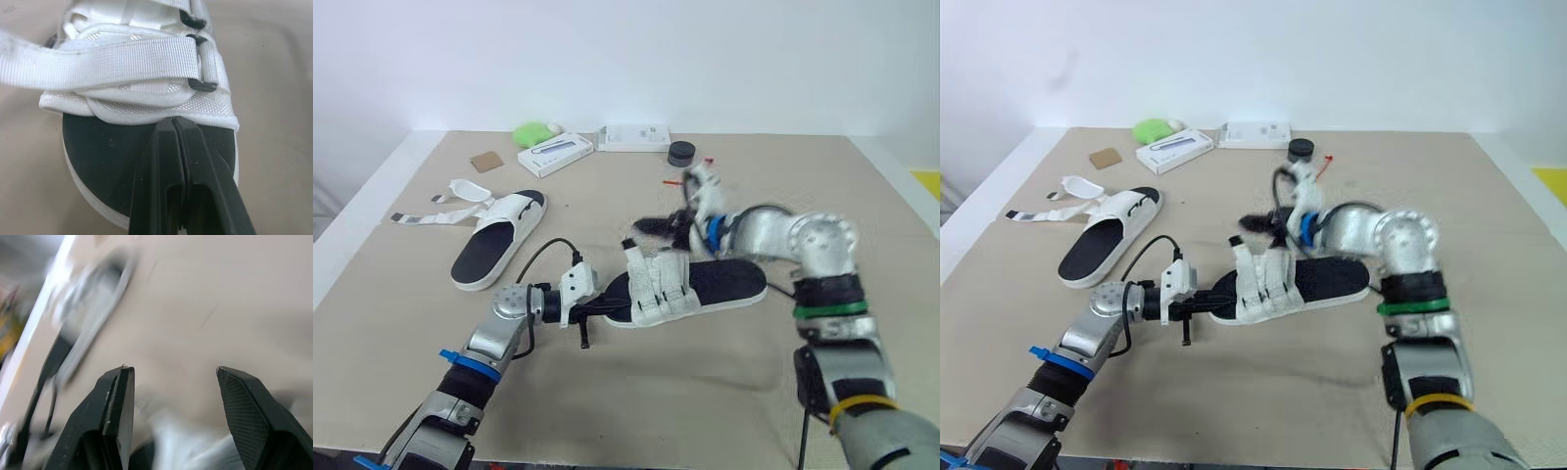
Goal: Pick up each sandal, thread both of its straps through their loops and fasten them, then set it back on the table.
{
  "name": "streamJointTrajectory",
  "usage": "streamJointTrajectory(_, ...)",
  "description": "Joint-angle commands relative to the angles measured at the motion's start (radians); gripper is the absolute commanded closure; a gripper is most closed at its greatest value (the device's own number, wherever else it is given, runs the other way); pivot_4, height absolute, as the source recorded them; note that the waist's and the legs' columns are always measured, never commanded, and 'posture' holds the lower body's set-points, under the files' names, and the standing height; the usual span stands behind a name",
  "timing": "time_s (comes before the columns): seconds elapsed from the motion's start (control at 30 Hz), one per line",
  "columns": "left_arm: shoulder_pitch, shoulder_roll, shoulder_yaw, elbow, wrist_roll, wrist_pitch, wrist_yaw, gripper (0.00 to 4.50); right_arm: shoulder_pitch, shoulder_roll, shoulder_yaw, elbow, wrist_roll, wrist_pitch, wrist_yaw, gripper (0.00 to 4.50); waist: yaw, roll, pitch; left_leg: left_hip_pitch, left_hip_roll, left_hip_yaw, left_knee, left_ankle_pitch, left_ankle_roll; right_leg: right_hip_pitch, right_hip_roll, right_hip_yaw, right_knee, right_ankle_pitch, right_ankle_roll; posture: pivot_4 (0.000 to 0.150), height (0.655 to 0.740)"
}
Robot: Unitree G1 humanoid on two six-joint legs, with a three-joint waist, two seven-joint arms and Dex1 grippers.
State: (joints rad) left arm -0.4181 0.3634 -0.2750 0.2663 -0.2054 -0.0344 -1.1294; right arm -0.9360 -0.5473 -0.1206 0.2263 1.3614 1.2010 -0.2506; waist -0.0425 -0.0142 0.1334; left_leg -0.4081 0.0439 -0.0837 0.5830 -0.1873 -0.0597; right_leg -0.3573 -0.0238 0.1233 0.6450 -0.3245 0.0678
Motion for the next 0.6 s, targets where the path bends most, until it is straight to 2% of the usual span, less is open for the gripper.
streamJointTrajectory(0.03, 0.080, 0.020, -0.103, 0.168, 0.115, 0.071, -0.006, 4.50, 0.010, -0.039, -0.057, -0.051, -0.009, 0.031, 0.128, 1.55, 0.000, 0.002, -0.001, 0.000, 0.000, 0.000, 0.000, -0.001, 0.001, 0.001, 0.000, 0.000, 0.000, -0.001, 0.000, 0.150, 0.7400)
streamJointTrajectory(0.17, 0.067, 0.020, -0.086, 0.146, 0.102, 0.067, -0.012, 4.50, 0.105, -0.159, -0.091, -0.204, 0.012, 0.098, 0.350, 1.55, 0.007, 0.005, 0.002, 0.000, -0.001, -0.001, -0.001, -0.002, 0.003, 0.001, 0.000, -0.001, 0.000, -0.001, 0.004, 0.150, 0.7400)
streamJointTrajectory(0.33, 0.044, 0.017, -0.052, 0.091, 0.056, 0.085, -0.022, 4.50, 0.243, -0.284, -0.076, -0.397, -0.052, 0.080, 0.571, 1.55, 0.006, 0.005, 0.008, -0.001, -0.001, -0.001, 0.000, -0.002, 0.003, 0.001, 0.000, 0.000, 0.000, -0.002, 0.002, 0.150, 0.7400)
streamJointTrajectory(0.5, 0.011, 0.026, -0.001, -0.009, -0.014, 0.123, -0.038, 4.50, 0.440, -0.445, -0.083, -0.572, -0.190, -0.026, 0.818, 1.55, 0.000, 0.002, 0.015, -0.004, -0.001, 0.000, 0.001, -0.002, 0.002, -0.003, 0.000, -0.001, 0.000, -0.002, 0.002, 0.150, 0.7400)
streamJointTrajectory(0.53, 0.002, 0.035, 0.012, -0.042, -0.031, 0.135, -0.043, 4.50, 0.490, -0.487, -0.080, -0.603, -0.243, -0.066, 0.876, 1.55, -0.001, 0.003, 0.016, -0.011, -0.001, 0.000, 0.002, -0.002, 0.002, -0.006, 0.000, 0.000, 0.000, 0.001, 0.008, 0.150, 0.7400)
streamJointTrajectory(0.6, -0.011, 0.050, 0.033, -0.091, -0.058, 0.161, -0.051, 4.50, 0.552, -0.534, -0.071, -0.632, -0.313, -0.126, 0.951, 1.55, 0.000, 0.001, 0.020, -0.017, -0.001, -0.001, 0.002, -0.001, 0.000, -0.010, 0.000, -0.001, 0.000, 0.002, 0.008, 0.150, 0.7400)
